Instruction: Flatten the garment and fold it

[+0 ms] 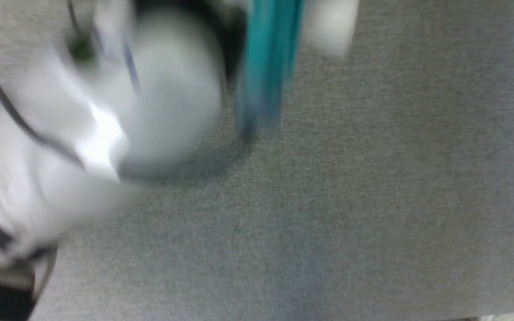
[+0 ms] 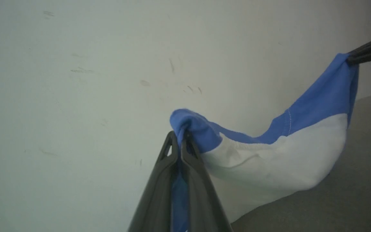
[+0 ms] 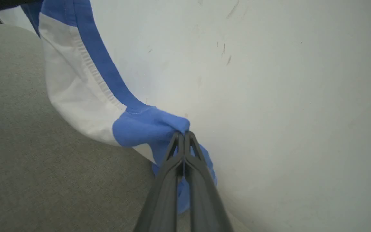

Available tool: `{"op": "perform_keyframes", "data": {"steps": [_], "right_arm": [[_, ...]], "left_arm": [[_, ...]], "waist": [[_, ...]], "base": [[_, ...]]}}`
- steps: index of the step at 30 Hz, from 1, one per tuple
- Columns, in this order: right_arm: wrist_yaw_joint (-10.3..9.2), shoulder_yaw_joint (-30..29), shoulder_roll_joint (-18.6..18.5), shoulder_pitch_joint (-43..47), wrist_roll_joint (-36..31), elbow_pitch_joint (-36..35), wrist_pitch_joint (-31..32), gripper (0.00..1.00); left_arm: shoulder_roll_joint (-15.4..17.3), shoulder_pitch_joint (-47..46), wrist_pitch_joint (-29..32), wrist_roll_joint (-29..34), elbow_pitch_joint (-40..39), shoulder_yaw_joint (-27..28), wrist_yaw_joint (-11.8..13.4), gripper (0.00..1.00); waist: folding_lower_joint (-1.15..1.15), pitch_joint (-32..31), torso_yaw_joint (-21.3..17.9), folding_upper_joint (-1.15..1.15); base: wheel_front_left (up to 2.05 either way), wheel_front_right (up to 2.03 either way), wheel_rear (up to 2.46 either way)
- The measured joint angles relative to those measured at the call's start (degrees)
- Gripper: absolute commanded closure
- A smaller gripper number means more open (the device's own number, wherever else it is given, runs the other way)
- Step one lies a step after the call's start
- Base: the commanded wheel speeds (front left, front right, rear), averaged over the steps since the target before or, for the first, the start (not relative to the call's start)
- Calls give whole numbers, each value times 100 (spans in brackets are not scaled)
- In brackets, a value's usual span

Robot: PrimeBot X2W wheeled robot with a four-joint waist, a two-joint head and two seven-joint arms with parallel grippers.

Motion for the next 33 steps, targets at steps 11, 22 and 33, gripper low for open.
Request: {"op": "perform_keyframes", "data": {"steps": [11, 22, 33], "right_arm": [[-1, -1183, 318, 3017, -208, -425, -42, 100], [-1, -1484, 1045, 5761, -967, -514, 26, 100], [-1, -1793, 1593, 7453, -1111, -441, 493, 100]], "left_arm": [[682, 2611, 458, 256, -1278, -831, 948, 100], [921, 4824, 305, -731, -1124, -1496, 1403, 100], [958, 6004, -33, -2239, -691, -1634, 1011, 100]], "waist": [[0, -716, 5, 0], [-1, -1655, 35, 0], [0, -2522, 117, 0]], "base": [[0, 0, 0], [0, 0, 0], [0, 0, 0]]}}
